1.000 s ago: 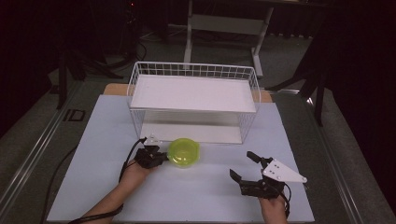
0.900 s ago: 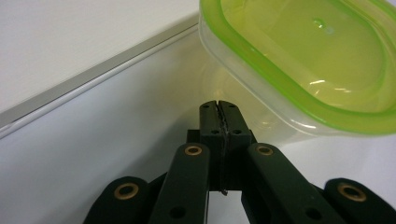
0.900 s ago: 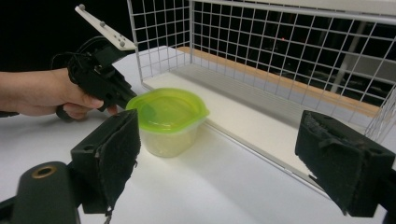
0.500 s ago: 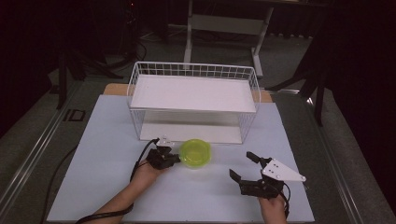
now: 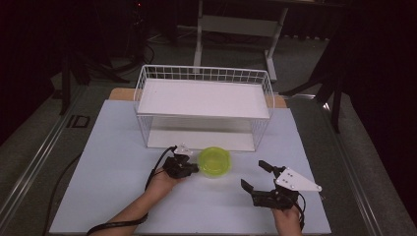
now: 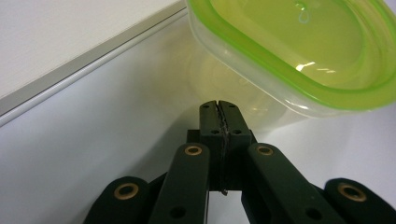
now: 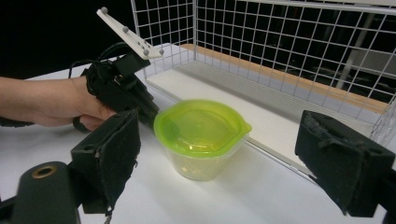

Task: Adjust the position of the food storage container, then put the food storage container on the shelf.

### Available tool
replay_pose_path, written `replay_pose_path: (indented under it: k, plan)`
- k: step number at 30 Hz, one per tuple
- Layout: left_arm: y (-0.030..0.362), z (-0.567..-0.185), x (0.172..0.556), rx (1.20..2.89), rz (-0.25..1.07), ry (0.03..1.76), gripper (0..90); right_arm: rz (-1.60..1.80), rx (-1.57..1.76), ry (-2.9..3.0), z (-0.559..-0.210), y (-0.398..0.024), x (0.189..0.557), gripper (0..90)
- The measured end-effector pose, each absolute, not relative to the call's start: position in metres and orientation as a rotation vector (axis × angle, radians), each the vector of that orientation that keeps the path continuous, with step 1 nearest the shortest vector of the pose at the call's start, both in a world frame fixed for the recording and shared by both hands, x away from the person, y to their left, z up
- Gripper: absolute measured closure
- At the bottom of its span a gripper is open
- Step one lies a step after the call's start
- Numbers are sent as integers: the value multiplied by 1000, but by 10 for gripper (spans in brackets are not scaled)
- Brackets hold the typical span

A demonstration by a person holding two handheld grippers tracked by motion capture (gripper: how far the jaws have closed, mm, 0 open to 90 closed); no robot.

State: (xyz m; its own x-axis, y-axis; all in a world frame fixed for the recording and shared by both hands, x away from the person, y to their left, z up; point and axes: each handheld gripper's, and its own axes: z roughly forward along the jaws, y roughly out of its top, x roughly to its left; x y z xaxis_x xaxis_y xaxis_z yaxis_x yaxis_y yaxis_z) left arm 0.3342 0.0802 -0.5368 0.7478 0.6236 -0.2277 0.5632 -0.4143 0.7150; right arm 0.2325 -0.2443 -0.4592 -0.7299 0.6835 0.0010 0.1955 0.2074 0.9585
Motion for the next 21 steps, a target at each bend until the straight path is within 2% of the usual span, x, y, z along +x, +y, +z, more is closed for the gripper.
replay_pose_path:
  k: [4,8,9,13,16,17,19,21]
  plan:
    - [94,-530,328,2073,76,860,890,1534,812,2068,-460,-243,233,140]
    - [107,-525,321,2040,60,857,751,1531,814,2069,-460,-243,233,140]
    - [114,-522,317,2015,52,865,751,1528,812,2067,-460,-243,233,140]
    - [128,-515,307,1988,52,863,497,1527,812,2074,-461,-241,233,140]
    - [139,-509,297,1928,-60,799,305,1523,809,2080,-461,-240,233,140]
    - [141,-507,294,1921,-52,806,155,1521,808,2083,-461,-240,233,140]
    - [144,-503,288,1890,-47,806,145,1525,806,2085,-461,-239,232,140]
    - [145,-499,284,1893,-10,826,90,1519,804,2089,-461,-238,232,140]
